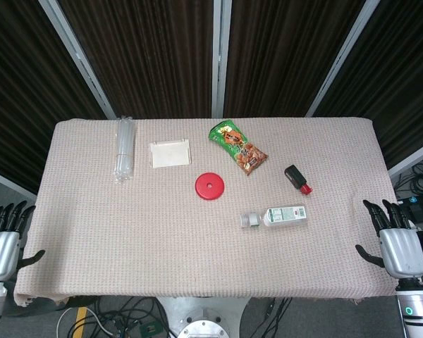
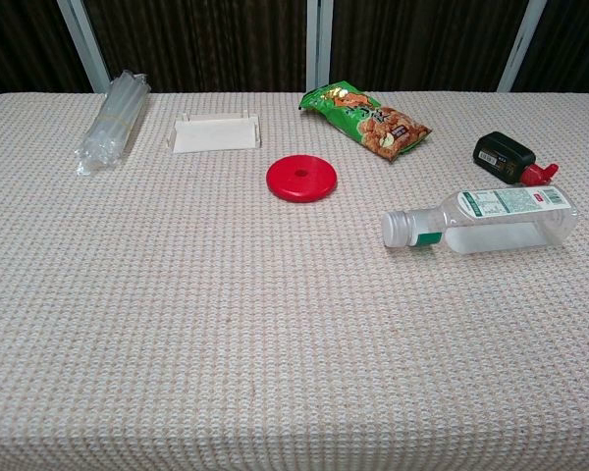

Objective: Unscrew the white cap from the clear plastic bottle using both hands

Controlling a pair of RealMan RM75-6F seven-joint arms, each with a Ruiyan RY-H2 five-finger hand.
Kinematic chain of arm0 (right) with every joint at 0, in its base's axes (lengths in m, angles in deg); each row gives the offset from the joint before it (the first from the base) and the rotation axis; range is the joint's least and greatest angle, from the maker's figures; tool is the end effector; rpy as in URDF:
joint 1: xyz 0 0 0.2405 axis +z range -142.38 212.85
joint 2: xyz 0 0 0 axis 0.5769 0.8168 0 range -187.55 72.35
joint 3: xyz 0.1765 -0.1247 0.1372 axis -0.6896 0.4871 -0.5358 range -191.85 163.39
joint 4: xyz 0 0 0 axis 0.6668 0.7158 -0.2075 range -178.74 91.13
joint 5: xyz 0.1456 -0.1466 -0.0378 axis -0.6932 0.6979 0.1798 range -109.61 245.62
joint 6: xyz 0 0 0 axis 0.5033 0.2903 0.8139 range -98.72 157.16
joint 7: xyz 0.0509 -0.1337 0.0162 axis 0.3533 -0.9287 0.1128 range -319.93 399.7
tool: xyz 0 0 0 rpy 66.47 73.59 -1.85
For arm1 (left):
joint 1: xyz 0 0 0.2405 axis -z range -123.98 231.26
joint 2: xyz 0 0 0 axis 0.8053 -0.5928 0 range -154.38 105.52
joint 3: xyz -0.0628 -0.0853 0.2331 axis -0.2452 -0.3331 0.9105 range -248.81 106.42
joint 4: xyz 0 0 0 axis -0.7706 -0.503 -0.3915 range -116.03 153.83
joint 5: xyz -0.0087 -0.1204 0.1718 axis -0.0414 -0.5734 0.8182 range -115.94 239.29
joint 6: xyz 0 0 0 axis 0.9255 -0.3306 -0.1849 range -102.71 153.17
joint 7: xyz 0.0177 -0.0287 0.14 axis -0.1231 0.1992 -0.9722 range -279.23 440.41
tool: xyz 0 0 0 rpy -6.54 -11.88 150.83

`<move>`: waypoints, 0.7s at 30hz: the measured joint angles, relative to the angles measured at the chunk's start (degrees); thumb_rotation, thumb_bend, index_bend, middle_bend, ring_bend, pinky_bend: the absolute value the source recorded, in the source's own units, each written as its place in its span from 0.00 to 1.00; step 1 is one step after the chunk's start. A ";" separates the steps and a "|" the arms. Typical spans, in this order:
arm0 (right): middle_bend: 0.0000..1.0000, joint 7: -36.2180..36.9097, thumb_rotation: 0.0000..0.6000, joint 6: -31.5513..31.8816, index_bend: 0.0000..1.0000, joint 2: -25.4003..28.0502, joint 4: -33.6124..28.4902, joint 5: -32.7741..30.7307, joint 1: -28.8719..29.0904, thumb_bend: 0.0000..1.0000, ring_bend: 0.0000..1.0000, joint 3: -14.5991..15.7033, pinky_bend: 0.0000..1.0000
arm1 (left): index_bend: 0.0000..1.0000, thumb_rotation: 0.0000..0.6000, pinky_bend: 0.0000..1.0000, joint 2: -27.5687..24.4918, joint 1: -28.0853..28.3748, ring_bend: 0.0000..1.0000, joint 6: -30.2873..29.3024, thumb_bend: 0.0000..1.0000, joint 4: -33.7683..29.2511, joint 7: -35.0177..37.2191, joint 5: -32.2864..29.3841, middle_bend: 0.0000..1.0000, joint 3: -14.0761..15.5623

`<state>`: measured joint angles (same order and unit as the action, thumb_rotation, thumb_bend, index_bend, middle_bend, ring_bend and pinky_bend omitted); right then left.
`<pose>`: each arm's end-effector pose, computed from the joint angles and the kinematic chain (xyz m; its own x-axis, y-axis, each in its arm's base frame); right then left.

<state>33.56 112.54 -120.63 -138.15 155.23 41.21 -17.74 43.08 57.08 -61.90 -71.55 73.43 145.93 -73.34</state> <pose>-0.2996 -0.1887 0.1581 0.4824 -0.0095 0.8759 -0.8749 -0.0542 0.4812 -0.3197 0.1706 0.1476 0.4835 -0.0044 0.8753 0.8745 0.0452 -0.4829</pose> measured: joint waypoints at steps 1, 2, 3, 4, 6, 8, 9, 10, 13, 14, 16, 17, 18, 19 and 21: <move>0.14 0.11 1.00 0.11 0.01 -0.05 0.07 0.09 -0.07 0.10 0.00 0.08 0.07 | 0.13 1.00 0.00 0.06 -0.02 0.00 -0.09 0.00 0.16 0.10 0.09 0.07 0.00; 0.14 0.30 1.00 0.30 0.01 -0.13 0.18 0.21 -0.19 0.10 0.00 0.18 0.07 | 0.14 1.00 0.00 0.12 -0.04 0.00 -0.18 0.00 0.32 0.16 0.16 0.07 -0.01; 0.14 0.47 1.00 0.44 0.01 -0.18 0.28 0.30 -0.28 0.10 0.00 0.25 0.07 | 0.14 1.00 0.00 0.18 -0.06 0.00 -0.24 0.00 0.52 0.17 0.28 0.07 0.00; 0.14 0.68 1.00 0.56 0.01 -0.22 0.37 0.40 -0.36 0.10 0.00 0.32 0.07 | 0.14 1.00 0.00 0.20 -0.06 0.00 -0.27 0.00 0.58 0.17 0.44 0.07 0.04; 0.14 1.27 1.00 0.82 0.01 -0.27 0.56 0.70 -0.52 0.10 0.00 0.50 0.07 | 0.14 1.00 0.00 0.17 -0.06 0.00 -0.36 0.00 0.65 0.17 0.85 0.07 0.14; 0.14 1.68 1.00 1.03 0.01 -0.27 0.72 1.18 -0.60 0.10 0.00 0.68 0.07 | 0.14 1.00 0.00 0.15 -0.06 0.00 -0.48 0.00 0.63 0.19 1.15 0.07 0.18; 0.14 1.78 1.00 1.05 0.01 -0.25 0.74 1.38 -0.58 0.10 0.00 0.73 0.07 | 0.14 1.00 0.00 0.15 -0.04 0.00 -0.53 0.00 0.60 0.24 1.26 0.07 0.17; 0.14 1.87 1.00 0.98 0.01 -0.22 0.73 1.55 -0.50 0.10 0.00 0.78 0.07 | 0.14 1.00 0.00 0.17 -0.02 0.00 -0.54 0.00 0.59 0.27 1.28 0.07 0.13; 0.15 1.81 1.00 -0.22 0.01 0.06 0.33 1.81 0.19 0.10 0.00 0.88 0.07 | 0.14 1.00 0.00 0.19 0.11 0.00 -0.40 0.00 0.54 0.24 1.23 0.07 -0.01; 0.15 1.77 1.00 -1.16 0.01 0.23 0.06 1.92 0.74 0.10 0.00 0.88 0.07 | 0.14 1.00 0.00 0.21 0.18 0.00 -0.31 0.00 0.55 0.24 1.20 0.07 -0.08; 0.15 1.72 1.00 -3.10 0.01 0.48 -0.36 1.97 1.91 0.10 0.00 0.78 0.07 | 0.14 1.00 0.00 0.27 0.36 0.00 -0.01 0.00 0.58 0.22 1.12 0.07 -0.16; 0.15 1.73 1.00 -4.71 0.01 0.61 -0.60 1.93 2.91 0.10 0.00 0.63 0.07 | 0.14 1.00 0.00 0.29 0.45 0.00 0.15 0.00 0.57 0.19 1.09 0.07 -0.20; 0.14 1.77 1.00 -6.08 0.01 0.66 -0.72 1.83 3.76 0.10 0.00 0.48 0.07 | 0.14 1.00 0.00 0.33 0.57 0.00 0.28 0.00 0.54 0.16 1.10 0.07 -0.25; 0.14 1.82 1.00 -7.60 0.01 0.66 -0.79 1.63 4.70 0.10 0.00 0.28 0.07 | 0.14 1.00 0.00 0.35 0.61 0.00 0.29 0.00 0.52 0.15 1.13 0.07 -0.26; 0.14 1.88 1.00 -11.73 0.01 0.47 -0.74 0.93 7.27 0.10 0.00 -0.30 0.07 | 0.14 1.00 0.00 0.36 0.74 0.00 0.54 0.00 0.38 0.05 1.16 0.07 -0.27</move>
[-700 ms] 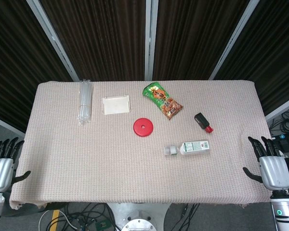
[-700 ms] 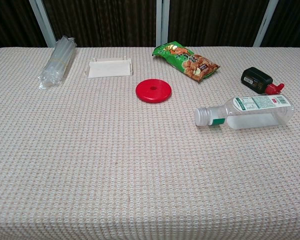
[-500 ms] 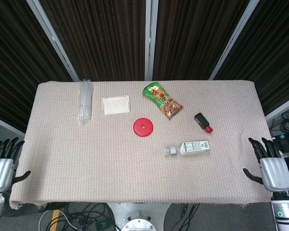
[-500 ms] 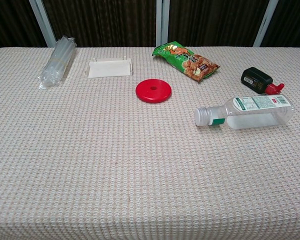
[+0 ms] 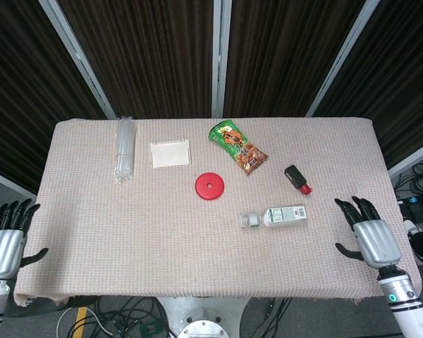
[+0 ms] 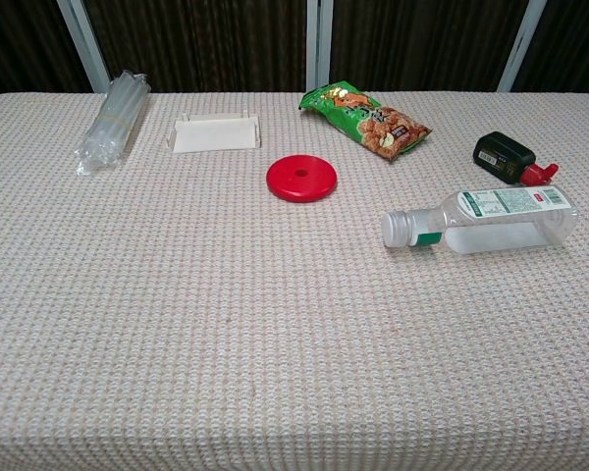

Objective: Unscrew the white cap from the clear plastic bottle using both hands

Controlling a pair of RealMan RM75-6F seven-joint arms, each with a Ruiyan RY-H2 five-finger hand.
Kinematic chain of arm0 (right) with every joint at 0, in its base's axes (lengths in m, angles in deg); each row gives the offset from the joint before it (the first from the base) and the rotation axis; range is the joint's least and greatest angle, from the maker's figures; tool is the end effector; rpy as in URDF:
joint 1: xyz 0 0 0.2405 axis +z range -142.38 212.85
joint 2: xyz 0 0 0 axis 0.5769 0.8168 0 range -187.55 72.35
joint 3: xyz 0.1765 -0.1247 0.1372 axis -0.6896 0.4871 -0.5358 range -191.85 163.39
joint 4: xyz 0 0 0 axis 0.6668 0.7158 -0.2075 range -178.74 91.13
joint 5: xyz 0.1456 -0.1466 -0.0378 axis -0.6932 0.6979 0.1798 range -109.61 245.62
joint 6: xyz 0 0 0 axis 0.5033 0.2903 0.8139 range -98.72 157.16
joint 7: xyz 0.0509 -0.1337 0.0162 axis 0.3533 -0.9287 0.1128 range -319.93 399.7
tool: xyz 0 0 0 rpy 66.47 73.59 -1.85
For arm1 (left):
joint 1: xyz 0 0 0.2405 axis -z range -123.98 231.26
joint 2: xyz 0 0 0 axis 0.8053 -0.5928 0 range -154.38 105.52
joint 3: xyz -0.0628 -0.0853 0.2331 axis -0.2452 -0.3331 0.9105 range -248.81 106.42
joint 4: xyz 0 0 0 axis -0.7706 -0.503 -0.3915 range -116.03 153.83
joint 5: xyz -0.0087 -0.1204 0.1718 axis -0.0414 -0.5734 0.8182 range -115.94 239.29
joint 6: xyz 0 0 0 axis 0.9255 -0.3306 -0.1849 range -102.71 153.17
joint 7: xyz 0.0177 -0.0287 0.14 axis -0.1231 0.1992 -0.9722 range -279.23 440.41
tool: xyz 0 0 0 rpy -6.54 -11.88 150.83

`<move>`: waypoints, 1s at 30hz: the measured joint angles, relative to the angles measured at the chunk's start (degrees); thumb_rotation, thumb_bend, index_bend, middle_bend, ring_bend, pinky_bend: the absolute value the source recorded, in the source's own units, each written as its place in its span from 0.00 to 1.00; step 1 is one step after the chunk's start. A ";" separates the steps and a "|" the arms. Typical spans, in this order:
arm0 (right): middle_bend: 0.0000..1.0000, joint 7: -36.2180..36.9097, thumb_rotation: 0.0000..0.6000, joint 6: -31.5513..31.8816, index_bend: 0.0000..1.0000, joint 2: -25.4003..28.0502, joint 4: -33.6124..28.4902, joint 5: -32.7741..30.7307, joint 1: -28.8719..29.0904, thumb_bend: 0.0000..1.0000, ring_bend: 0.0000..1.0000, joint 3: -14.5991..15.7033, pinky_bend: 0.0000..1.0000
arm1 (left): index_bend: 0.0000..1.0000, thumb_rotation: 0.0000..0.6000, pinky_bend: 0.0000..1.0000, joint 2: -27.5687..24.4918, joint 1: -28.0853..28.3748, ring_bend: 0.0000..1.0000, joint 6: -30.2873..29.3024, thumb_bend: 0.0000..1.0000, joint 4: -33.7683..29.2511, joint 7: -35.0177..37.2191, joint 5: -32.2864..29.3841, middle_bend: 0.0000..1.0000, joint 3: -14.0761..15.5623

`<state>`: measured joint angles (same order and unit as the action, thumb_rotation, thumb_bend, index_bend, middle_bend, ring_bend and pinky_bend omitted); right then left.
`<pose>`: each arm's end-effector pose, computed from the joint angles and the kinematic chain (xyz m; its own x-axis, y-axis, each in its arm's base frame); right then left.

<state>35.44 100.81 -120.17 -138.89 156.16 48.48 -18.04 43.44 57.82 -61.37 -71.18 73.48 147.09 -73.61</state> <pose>-0.2803 -0.2234 0.1324 0.4773 -0.1479 0.8662 -0.8723 -0.1987 0.4468 -0.3156 0.1758 0.1445 0.4834 -0.0086 0.8754 0.8754 0.0135 -0.4832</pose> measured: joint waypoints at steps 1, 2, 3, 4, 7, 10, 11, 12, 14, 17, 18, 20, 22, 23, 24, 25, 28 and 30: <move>0.14 0.00 1.00 -1.95 0.01 -0.21 0.14 -0.37 1.25 0.10 0.00 -0.29 0.07 | 0.14 1.00 0.00 -0.05 0.03 0.00 0.05 0.00 -0.11 -0.12 0.00 0.07 0.00; 0.14 -0.04 1.00 -4.64 0.01 -0.61 0.45 -0.89 3.02 0.10 0.00 -0.68 0.07 | 0.14 1.00 0.00 -0.13 0.04 0.00 0.08 0.00 -0.22 -0.25 -0.04 0.07 0.00; 0.14 -0.08 1.00 -6.68 0.01 -1.02 0.81 -1.34 4.40 0.10 0.00 -0.99 0.07 | 0.14 1.00 0.00 -0.24 0.02 0.00 0.05 0.00 -0.34 -0.37 -0.15 0.07 -0.04; 0.14 -0.13 1.00 -8.74 0.01 -1.56 1.29 -1.83 5.82 0.10 0.00 -1.30 0.07 | 0.14 1.00 0.00 -0.28 -0.03 0.00 -0.01 0.00 -0.42 -0.40 -0.29 0.07 -0.09; 0.14 -0.39 1.00 -15.26 0.01 -4.18 3.80 -3.69 10.67 0.10 0.00 -2.31 0.07 | 0.15 1.00 0.00 -0.49 -0.23 0.00 -0.09 0.00 -0.81 -0.55 -0.83 0.07 -0.22; 0.14 -0.71 1.00 -19.46 0.02 -7.87 7.58 -5.23 14.72 0.10 0.00 -3.04 0.07 | 0.15 1.00 0.00 -0.58 -0.35 0.00 0.02 0.00 -1.09 -0.80 -1.05 0.07 -0.14; 0.15 -0.79 1.00 -20.35 0.03 -9.32 9.12 -5.65 15.79 0.10 0.00 -3.19 0.07 | 0.15 1.00 0.00 -0.58 -0.38 0.00 0.02 0.00 -1.12 -0.82 -1.04 0.07 -0.12; 0.15 -0.84 1.00 -20.92 0.04 -10.37 10.23 -5.93 16.44 0.10 0.00 -3.24 0.07 | 0.15 1.00 0.00 -0.55 -0.42 0.00 -0.03 0.00 -1.12 -0.79 -1.05 0.07 -0.11; 0.17 -0.63 1.00 -21.83 0.07 -12.50 12.50 -6.41 17.33 0.10 0.00 -3.23 0.07 | 0.15 1.00 0.00 -0.52 -0.50 0.00 -0.07 0.00 -1.07 -0.75 -1.16 0.07 -0.11; 0.21 0.96 1.00 -22.15 0.10 -14.42 15.00 -6.54 17.95 0.10 0.02 -2.99 0.09 | 0.15 1.00 0.00 -0.62 -0.59 0.00 0.01 0.00 -0.97 -0.68 -1.39 0.07 -0.11; 0.21 1.60 1.00 -22.11 0.11 -14.86 15.62 -6.46 18.07 0.10 0.03 -2.86 0.10 | 0.15 1.00 0.00 -0.66 -0.59 0.00 0.03 0.00 -0.95 -0.67 -1.39 0.07 -0.12; 0.23 3.05 1.00 -21.77 0.12 -15.68 16.86 -5.99 18.24 0.10 0.04 -2.47 0.12 | 0.15 1.00 0.00 -0.66 -0.61 0.00 -0.08 0.00 -0.97 -0.70 -1.31 0.07 -0.13; 0.24 4.28 1.00 -21.13 0.14 -16.18 17.69 -5.31 18.29 0.10 0.06 -2.09 0.13 | 0.15 1.00 0.00 -0.60 -0.63 0.00 -0.25 0.00 -0.93 -0.71 -1.11 0.07 -0.13; 0.25 5.17 1.00 -20.69 0.15 -16.46 18.16 -4.82 18.31 0.10 0.06 -1.83 0.13 | 0.15 1.00 0.00 -0.59 -0.62 0.00 -0.22 0.00 -0.92 -0.73 -1.11 0.07 -0.13; 0.26 5.86 1.00 -20.38 0.16 -16.65 18.54 -4.44 18.32 0.10 0.07 -1.62 0.14 | 0.15 1.00 0.00 -0.59 -0.59 0.00 -0.12 0.00 -0.91 -0.77 -1.13 0.07 -0.12; 0.26 6.76 1.00 -19.99 0.18 -16.90 19.08 -3.95 18.35 0.10 0.08 -1.34 0.14 | 0.15 1.00 0.00 -0.57 -0.57 0.00 -0.03 0.00 -0.91 -0.80 -1.16 0.07 -0.12; 0.29 8.63 1.00 -19.26 0.22 -17.50 20.35 -2.97 18.44 0.11 0.10 -0.71 0.16 | 0.15 1.00 0.00 -0.55 -0.48 0.00 0.15 0.00 -0.94 -0.92 -1.20 0.07 -0.11; 0.33 10.05 1.00 -18.77 0.29 -18.00 21.20 -2.38 18.49 0.13 0.14 -0.33 0.21 | 0.15 1.00 0.00 -0.55 -0.42 0.00 0.19 0.00 -1.01 -0.93 -1.21 0.07 -0.17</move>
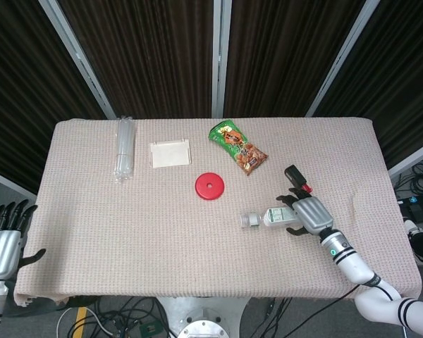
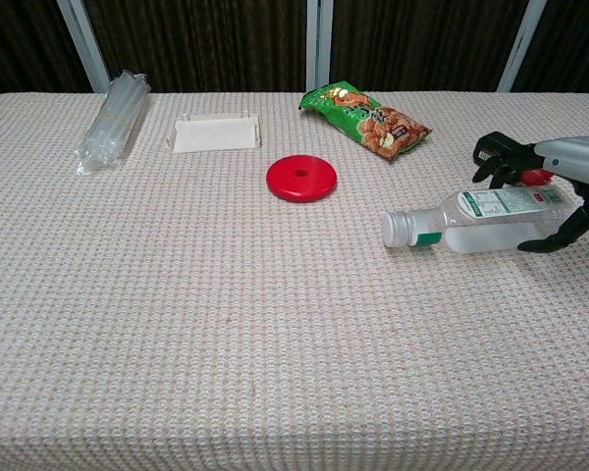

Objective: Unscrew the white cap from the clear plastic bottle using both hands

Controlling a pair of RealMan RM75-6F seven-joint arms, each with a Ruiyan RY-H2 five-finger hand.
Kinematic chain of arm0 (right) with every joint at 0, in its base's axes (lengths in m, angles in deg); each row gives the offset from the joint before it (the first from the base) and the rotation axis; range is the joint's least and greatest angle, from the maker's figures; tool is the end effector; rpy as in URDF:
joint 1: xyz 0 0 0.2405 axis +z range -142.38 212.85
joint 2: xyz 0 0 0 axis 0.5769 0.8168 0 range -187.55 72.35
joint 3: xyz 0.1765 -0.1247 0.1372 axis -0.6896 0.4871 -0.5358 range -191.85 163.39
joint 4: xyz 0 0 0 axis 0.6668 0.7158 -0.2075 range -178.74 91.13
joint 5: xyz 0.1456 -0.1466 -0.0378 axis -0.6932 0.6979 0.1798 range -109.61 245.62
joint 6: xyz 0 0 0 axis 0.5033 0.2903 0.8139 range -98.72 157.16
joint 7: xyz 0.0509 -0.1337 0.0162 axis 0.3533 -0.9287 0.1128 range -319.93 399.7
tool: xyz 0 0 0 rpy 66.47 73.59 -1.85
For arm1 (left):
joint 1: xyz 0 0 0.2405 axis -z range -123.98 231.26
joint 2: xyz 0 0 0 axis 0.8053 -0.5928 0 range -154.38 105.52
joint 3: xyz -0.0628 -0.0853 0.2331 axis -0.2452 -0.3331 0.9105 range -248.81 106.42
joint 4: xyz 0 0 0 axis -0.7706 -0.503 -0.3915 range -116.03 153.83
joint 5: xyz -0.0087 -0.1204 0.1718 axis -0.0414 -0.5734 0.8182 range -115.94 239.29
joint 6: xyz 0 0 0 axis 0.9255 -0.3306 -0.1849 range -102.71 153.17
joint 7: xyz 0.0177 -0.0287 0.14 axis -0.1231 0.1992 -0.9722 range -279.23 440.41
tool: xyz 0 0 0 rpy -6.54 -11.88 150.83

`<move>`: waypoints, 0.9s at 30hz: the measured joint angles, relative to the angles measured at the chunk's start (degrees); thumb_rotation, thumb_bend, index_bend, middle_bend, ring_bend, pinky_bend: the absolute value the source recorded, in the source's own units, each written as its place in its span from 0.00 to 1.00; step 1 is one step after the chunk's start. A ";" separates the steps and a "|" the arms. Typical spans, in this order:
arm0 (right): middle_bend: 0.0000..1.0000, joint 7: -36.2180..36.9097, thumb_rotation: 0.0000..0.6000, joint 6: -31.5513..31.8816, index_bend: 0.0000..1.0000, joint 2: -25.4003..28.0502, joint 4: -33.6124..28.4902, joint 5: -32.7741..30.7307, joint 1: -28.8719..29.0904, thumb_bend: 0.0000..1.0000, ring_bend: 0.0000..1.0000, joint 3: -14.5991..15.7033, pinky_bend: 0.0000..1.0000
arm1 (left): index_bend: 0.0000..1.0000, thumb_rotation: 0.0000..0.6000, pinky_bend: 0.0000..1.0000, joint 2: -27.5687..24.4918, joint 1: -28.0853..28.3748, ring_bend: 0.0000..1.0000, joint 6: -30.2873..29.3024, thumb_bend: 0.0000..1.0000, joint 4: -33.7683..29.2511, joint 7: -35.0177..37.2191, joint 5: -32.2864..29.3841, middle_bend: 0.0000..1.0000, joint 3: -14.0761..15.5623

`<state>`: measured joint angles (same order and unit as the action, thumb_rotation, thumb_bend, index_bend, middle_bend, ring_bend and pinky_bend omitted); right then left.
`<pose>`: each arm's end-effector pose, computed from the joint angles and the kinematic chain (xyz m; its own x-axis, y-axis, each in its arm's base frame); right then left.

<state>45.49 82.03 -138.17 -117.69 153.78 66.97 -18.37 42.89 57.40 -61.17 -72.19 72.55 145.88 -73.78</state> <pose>-0.2581 -0.3179 0.0270 0.4683 -0.3374 0.8166 -0.8651 -0.3632 0.3460 -0.3171 0.1739 0.1470 0.4892 -0.0009 0.8722 0.8715 0.0397 -0.4888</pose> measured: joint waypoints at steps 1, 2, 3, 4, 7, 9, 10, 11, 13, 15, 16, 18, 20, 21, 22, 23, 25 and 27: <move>0.35 0.72 1.00 0.28 0.31 -0.24 0.36 0.28 0.00 0.14 0.16 0.13 0.22 | 0.15 1.00 0.00 -0.01 0.03 0.00 0.04 0.00 -0.03 0.04 -0.01 0.07 -0.03; 0.38 1.90 1.00 0.80 0.36 -0.65 0.99 0.72 -0.02 0.16 0.19 0.31 0.25 | 0.15 1.00 0.00 -0.04 0.07 0.00 0.10 0.00 -0.04 0.06 -0.03 0.07 -0.05; 0.42 2.94 1.00 1.32 0.40 -1.06 1.64 1.09 -0.05 0.19 0.22 0.43 0.29 | 0.15 1.00 0.00 -0.07 0.12 0.00 0.13 0.00 -0.05 0.08 0.02 0.07 -0.07; 0.44 4.06 1.00 1.97 0.43 -1.53 2.43 1.49 -0.10 0.22 0.25 0.56 0.32 | 0.15 1.00 0.00 -0.09 0.17 0.00 0.14 0.00 -0.05 0.13 0.13 0.07 -0.08; 0.52 7.96 1.00 4.94 0.53 -3.29 5.46 2.89 -0.44 0.29 0.34 0.92 0.41 | 0.15 1.00 0.00 -0.27 0.52 0.00 0.28 0.00 -0.18 0.61 0.69 0.07 -0.13; 0.54 10.82 1.00 7.36 0.57 -4.38 7.30 3.91 -0.75 0.31 0.36 1.13 0.44 | 0.15 1.00 0.00 -0.45 0.96 0.00 0.42 0.00 -0.34 1.03 1.26 0.07 -0.27; 0.54 12.11 1.00 8.33 0.57 -4.76 7.92 4.35 -0.88 0.32 0.36 1.22 0.44 | 0.15 1.00 0.00 -0.51 1.16 0.00 0.43 0.00 -0.39 1.20 1.57 0.07 -0.36; 0.54 13.93 1.00 9.57 0.58 -5.17 8.57 4.94 -1.03 0.32 0.37 1.33 0.44 | 0.15 1.00 0.00 -0.56 1.38 0.00 0.43 0.00 -0.43 1.40 1.93 0.07 -0.46; 0.54 16.86 1.00 11.42 0.58 -5.69 9.29 5.86 -1.20 0.32 0.37 1.50 0.45 | 0.15 1.00 0.00 -0.62 2.16 0.00 0.46 0.00 -0.56 1.99 2.86 0.08 -0.85; 0.54 20.71 1.00 13.71 0.58 -6.34 9.84 7.08 -1.26 0.32 0.37 1.65 0.45 | 0.15 1.00 0.00 -0.61 3.09 0.00 0.63 0.00 -0.69 2.93 3.79 0.08 -1.26; 0.54 22.48 1.00 14.66 0.58 -6.64 10.02 7.63 -1.23 0.32 0.37 1.71 0.45 | 0.15 1.00 0.00 -0.59 3.53 0.00 0.77 0.00 -0.78 3.51 4.25 0.08 -1.41; 0.54 26.70 1.00 16.68 0.58 -7.46 10.34 8.88 -1.04 0.32 0.37 1.85 0.45 | 0.16 1.00 0.00 -0.48 4.76 0.00 1.14 0.00 -1.01 5.24 5.57 0.08 -1.80; 0.54 30.83 1.00 18.14 0.58 -8.39 10.50 10.04 -0.59 0.33 0.37 2.02 0.45 | 0.16 1.00 0.00 -0.07 6.02 0.00 1.36 0.00 -1.08 7.06 7.04 0.09 -2.18; 0.54 32.48 1.00 18.60 0.58 -8.83 10.53 10.51 -0.29 0.33 0.37 2.08 0.45 | 0.16 1.00 0.00 0.41 6.98 0.00 1.55 0.00 -1.03 8.38 8.14 0.09 -2.41; 0.54 33.99 1.00 19.01 0.58 -9.31 10.53 10.98 0.08 0.33 0.38 2.13 0.45 | 0.16 1.00 0.00 0.84 7.79 0.00 1.77 0.00 -0.96 9.37 8.98 0.09 -2.56; 0.54 35.72 1.00 19.48 0.58 -10.03 10.46 11.61 0.72 0.33 0.38 2.17 0.45 | 0.16 1.00 0.00 1.27 8.67 0.00 2.07 0.00 -0.86 10.22 9.78 0.09 -2.70; 0.54 37.54 1.00 20.05 0.58 -11.18 10.21 12.41 1.92 0.34 0.39 2.12 0.46 | 0.16 1.00 0.00 2.33 10.77 0.00 2.82 0.00 -0.58 11.69 11.50 0.09 -3.10; 0.54 38.69 1.00 20.22 0.58 -12.11 9.57 12.93 3.24 0.35 0.39 1.96 0.46 | 0.16 1.00 0.00 3.62 12.79 0.00 3.36 0.00 -0.24 12.90 12.96 0.09 -3.68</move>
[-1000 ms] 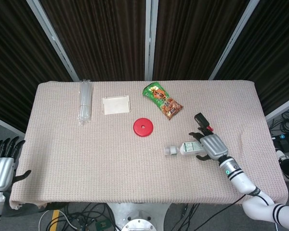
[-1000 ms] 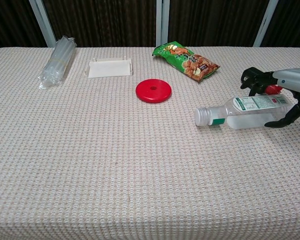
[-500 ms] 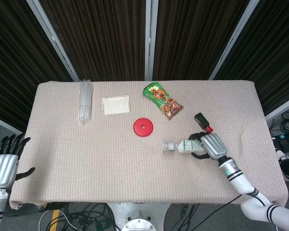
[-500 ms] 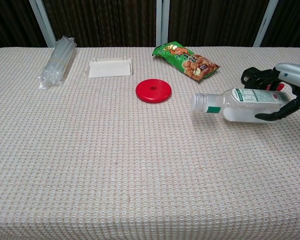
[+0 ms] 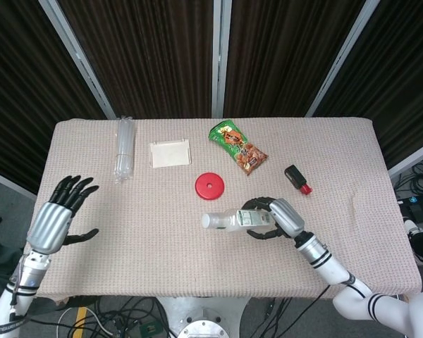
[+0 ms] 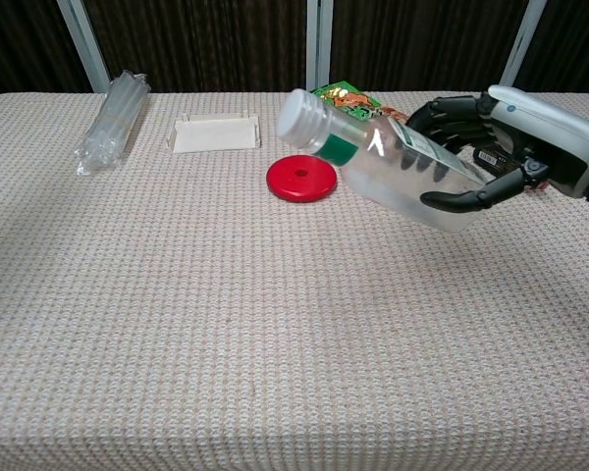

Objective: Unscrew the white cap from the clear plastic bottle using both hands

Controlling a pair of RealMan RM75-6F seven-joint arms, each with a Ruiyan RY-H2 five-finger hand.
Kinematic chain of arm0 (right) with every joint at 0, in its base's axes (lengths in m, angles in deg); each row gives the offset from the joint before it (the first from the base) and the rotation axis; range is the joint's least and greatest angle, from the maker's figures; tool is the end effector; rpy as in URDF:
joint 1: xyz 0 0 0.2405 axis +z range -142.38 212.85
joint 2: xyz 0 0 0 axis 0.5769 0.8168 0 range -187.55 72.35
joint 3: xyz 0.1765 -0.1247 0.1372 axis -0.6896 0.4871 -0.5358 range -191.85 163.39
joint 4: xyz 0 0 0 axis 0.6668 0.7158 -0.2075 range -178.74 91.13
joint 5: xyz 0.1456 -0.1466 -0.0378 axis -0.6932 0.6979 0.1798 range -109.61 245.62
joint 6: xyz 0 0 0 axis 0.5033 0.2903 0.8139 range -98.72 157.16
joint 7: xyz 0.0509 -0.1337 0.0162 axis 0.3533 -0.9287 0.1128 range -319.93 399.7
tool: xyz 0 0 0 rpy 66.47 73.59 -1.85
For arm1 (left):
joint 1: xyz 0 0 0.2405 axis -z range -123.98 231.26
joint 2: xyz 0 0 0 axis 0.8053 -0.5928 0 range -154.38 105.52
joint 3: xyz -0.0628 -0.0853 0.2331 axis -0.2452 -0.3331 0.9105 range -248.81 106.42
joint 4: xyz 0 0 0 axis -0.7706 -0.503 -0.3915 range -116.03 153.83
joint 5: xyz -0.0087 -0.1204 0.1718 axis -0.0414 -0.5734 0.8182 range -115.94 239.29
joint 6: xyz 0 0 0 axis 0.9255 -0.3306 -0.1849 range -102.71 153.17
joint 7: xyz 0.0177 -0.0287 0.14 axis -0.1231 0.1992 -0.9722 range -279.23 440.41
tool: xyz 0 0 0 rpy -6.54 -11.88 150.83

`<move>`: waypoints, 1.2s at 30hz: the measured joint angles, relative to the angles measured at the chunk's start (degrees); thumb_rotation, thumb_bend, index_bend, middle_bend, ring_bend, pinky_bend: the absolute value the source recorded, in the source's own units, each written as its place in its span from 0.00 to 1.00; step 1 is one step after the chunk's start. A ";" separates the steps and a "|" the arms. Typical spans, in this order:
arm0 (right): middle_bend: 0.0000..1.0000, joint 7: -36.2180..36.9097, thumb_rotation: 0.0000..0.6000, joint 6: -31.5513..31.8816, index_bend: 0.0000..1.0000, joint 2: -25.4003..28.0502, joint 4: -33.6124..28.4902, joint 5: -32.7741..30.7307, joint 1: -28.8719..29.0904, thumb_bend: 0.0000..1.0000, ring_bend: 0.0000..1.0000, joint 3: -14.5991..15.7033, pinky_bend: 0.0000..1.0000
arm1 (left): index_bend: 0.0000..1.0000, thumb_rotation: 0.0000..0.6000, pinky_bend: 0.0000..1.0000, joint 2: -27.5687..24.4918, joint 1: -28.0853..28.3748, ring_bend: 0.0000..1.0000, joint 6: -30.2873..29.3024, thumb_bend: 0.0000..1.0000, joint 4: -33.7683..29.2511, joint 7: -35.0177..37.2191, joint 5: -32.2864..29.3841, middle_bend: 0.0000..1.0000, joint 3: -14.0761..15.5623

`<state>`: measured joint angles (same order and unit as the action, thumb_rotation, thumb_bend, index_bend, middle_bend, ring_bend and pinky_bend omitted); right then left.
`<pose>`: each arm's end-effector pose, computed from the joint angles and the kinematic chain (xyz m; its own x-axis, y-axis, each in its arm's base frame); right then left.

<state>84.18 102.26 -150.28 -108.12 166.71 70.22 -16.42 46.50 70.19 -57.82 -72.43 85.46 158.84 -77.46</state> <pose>-0.1915 -0.3111 -0.0062 -0.1190 -0.4216 0.8989 -0.8176 -0.4721 -0.3296 -0.2296 0.2412 0.1180 0.2345 -0.0472 0.9710 0.8887 -0.3944 -0.2338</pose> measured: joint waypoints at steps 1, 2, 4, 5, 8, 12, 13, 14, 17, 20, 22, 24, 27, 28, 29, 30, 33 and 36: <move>0.54 0.29 1.00 -0.03 0.58 -0.28 -0.40 0.14 0.51 0.36 0.39 -0.10 0.46 | 0.16 1.00 0.00 0.61 0.80 0.00 0.13 0.00 0.17 0.60 0.60 0.09 -0.27; 0.54 0.52 1.00 -0.17 0.58 -0.60 -0.93 0.28 1.13 0.37 0.39 -0.23 0.46 | 0.16 1.00 0.00 1.22 1.56 0.00 0.22 0.00 0.35 1.27 1.17 0.09 -0.51; 0.54 0.64 1.00 -0.70 0.58 -1.11 -1.72 0.37 2.23 0.37 0.39 -0.51 0.46 | 0.16 1.00 0.00 2.70 3.34 0.00 0.38 0.00 0.85 2.96 2.46 0.09 -1.02; 0.54 0.62 1.00 -0.96 0.58 -1.32 -2.02 0.36 2.66 0.37 0.39 -0.66 0.46 | 0.16 1.00 0.00 3.37 4.10 0.00 0.43 0.00 1.12 3.57 2.95 0.09 -1.23; 0.54 0.24 1.00 -1.63 0.58 -1.96 -2.86 0.06 3.92 0.38 0.39 -1.32 0.46 | 0.16 1.00 0.00 5.42 6.39 0.00 0.59 0.00 1.95 4.98 4.13 0.09 -1.89; 0.54 -0.71 1.00 -2.23 0.58 -2.49 -3.68 -0.69 5.09 0.39 0.39 -2.14 0.46 | 0.16 1.00 0.00 7.55 8.54 0.00 0.56 0.00 2.16 6.70 4.82 0.09 -2.47; 0.54 -0.90 1.00 -2.29 0.58 -2.61 -3.78 -0.82 5.30 0.39 0.39 -2.28 0.46 | 0.16 1.00 0.00 7.92 8.90 0.00 0.55 0.00 2.11 7.08 4.89 0.09 -2.54; 0.54 -1.17 1.00 -2.37 0.58 -2.88 -3.84 -1.14 5.60 0.40 0.39 -2.55 0.46 | 0.16 1.00 0.00 8.31 9.26 0.00 0.53 0.00 2.03 7.47 4.95 0.09 -2.60; 0.54 -1.21 1.00 -2.46 0.58 -3.40 -3.95 -1.82 5.99 0.40 0.40 -3.02 0.46 | 0.16 1.00 0.00 9.72 10.33 0.00 0.33 0.00 1.84 8.14 5.16 0.09 -2.79; 0.54 -1.36 1.00 -2.53 0.58 -3.93 -4.04 -2.39 6.45 0.40 0.40 -3.41 0.46 | 0.16 1.00 0.00 11.03 11.37 0.00 0.20 0.00 1.83 8.56 5.35 0.09 -2.82; 0.54 -1.46 1.00 -2.52 0.58 -4.06 -4.19 -2.53 6.64 0.40 0.40 -3.47 0.46 | 0.16 1.00 0.00 11.76 12.06 0.00 0.21 0.00 1.97 8.76 5.41 0.09 -2.78; 0.54 -1.59 1.00 -2.43 0.58 -4.21 -4.44 -2.63 6.84 0.40 0.40 -3.45 0.47 | 0.16 1.00 0.00 12.23 12.62 0.00 0.49 0.00 2.18 8.58 5.37 0.09 -2.68; 0.54 -1.87 1.00 -2.73 0.58 -4.34 -4.53 -2.88 7.02 0.40 0.40 -3.32 0.47 | 0.16 1.00 0.00 12.97 13.34 0.00 0.87 0.00 2.42 8.19 5.16 0.09 -2.56; 0.54 -1.90 1.00 -2.87 0.58 -4.39 -4.57 -3.01 7.08 0.40 0.40 -3.28 0.47 | 0.16 1.00 0.00 13.18 13.53 0.00 0.92 0.00 2.46 8.12 5.04 0.09 -2.54; 0.54 -1.91 1.00 -2.98 0.58 -4.48 -4.60 -3.19 7.19 0.40 0.40 -3.24 0.47 | 0.16 1.00 0.00 13.36 13.70 0.00 0.94 0.00 2.49 8.08 4.90 0.09 -2.53; 0.54 -1.95 1.00 -3.02 0.58 -4.56 -4.58 -3.27 7.27 0.40 0.40 -3.22 0.47 | 0.16 1.00 0.00 13.54 13.87 0.00 0.90 0.00 2.52 8.04 4.76 0.09 -2.51; 0.54 -2.23 1.00 -3.19 0.58 -4.67 -4.47 -3.44 7.45 0.40 0.41 -3.15 0.47 | 0.16 1.00 0.00 13.80 14.13 0.00 0.60 0.00 2.55 7.97 4.56 0.09 -2.42; 0.54 -2.49 1.00 -3.61 0.58 -4.73 -4.46 -3.77 7.63 0.40 0.41 -3.03 0.48 | 0.16 1.00 0.00 13.98 14.31 0.00 0.40 0.00 2.67 7.52 4.51 0.09 -2.28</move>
<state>81.69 98.65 -155.00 -112.58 162.94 77.84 -19.45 60.48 84.50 -57.41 -69.76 92.98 163.34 -79.73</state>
